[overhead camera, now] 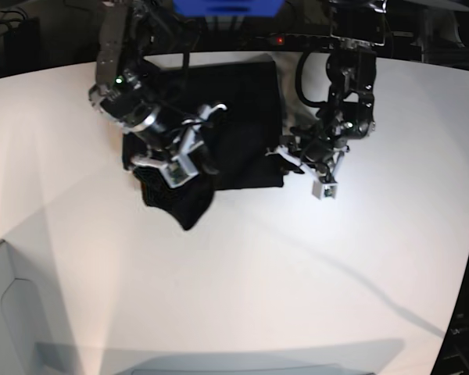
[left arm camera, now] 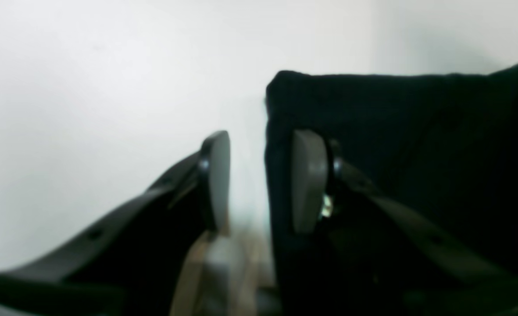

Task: Fold the T-shirt properly
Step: 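Grasp the shirt's end with the right gripper and fold it over onto the stack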

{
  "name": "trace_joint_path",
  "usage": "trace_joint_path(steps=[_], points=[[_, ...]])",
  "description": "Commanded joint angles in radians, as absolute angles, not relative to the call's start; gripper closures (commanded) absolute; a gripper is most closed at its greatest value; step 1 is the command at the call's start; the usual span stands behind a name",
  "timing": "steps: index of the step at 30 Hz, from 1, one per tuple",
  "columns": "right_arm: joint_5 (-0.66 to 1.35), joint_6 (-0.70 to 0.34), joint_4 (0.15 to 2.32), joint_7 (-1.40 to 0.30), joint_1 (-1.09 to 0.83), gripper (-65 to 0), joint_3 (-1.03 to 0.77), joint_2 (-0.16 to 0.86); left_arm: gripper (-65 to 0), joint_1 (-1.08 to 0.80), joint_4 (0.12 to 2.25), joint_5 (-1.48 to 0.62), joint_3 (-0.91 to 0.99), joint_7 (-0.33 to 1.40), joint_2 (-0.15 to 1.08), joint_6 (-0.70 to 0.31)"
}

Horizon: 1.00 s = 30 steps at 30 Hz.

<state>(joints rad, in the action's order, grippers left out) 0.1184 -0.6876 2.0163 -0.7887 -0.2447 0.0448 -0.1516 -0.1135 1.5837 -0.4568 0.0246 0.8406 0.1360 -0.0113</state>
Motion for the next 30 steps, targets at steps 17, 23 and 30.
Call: trace_joint_path(steps=[17, 23, 30], points=[[0.145, -0.698, 1.709, -0.73, -0.122, 0.0, 0.232, -0.157, -23.4, -0.124, 1.629, -0.447, 0.036, 0.883, 0.15, 0.002], [0.145, -0.698, 1.685, -0.73, -0.113, 0.0, 0.242, -0.157, -23.4, -0.128, 1.705, -0.449, 0.036, 0.885, 0.177, 0.004], [0.145, -0.698, 1.689, -0.748, -0.113, -7.4, 0.338, -0.147, -23.4, -0.191, 1.834, -0.45, 0.211, 0.886, 0.182, -0.002]])
